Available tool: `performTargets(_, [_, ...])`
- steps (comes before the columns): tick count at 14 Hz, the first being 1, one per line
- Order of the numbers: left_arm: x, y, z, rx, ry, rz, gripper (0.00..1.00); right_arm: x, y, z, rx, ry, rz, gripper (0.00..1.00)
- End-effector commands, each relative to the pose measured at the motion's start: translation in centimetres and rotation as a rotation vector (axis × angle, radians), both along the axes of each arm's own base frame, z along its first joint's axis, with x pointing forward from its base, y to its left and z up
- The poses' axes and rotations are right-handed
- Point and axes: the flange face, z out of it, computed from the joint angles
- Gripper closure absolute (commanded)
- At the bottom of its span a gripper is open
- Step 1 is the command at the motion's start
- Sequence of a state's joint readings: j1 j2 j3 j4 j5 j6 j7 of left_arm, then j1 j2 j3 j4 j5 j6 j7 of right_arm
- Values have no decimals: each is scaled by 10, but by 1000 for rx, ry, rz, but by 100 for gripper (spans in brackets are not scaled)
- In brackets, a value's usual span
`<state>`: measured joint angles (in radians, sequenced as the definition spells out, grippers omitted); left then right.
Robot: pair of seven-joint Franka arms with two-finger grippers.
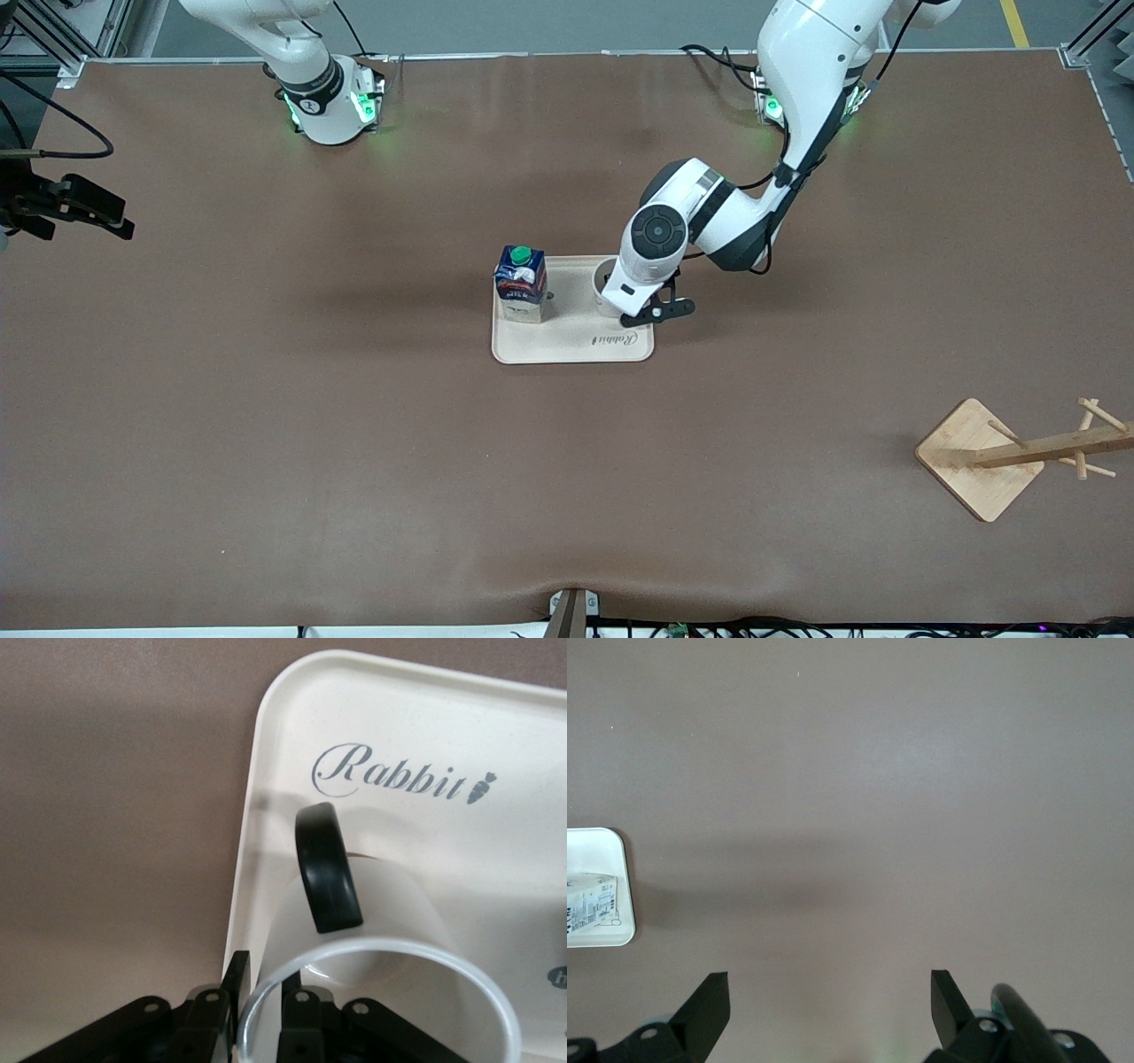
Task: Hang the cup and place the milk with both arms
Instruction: 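Lower the left gripper onto the mug rim and close it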
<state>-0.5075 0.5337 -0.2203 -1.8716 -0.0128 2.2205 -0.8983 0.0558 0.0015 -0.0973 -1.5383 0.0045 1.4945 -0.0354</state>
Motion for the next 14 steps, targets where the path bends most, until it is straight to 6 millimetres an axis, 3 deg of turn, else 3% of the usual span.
performTargets(1, [3,-4,2,-12,-10,16,100,5,1,-3,0,10,-6,0])
performTargets(3, [5,-5,5,-16,-15,13,100,11,-2,-16,-1,34,-11,0])
performTargets(4, [8,-5,8,-20,-23,8,100,20,1,-35,-3,69,-6,0])
performTargets(7, [20,-2,35,-42,-61,13,100,25,7,-52,-3,102,3,0])
performTargets(8, [24,0,47,-49,-77,17,100,29,10,-68,2,144,7,0])
performTargets(11, [48,26,88,-81,-137,33,100,25,17,-86,79,195,-2,0])
performTargets(14, [74,64,129,-94,-178,46,100,23,30,-105,165,209,-34,0])
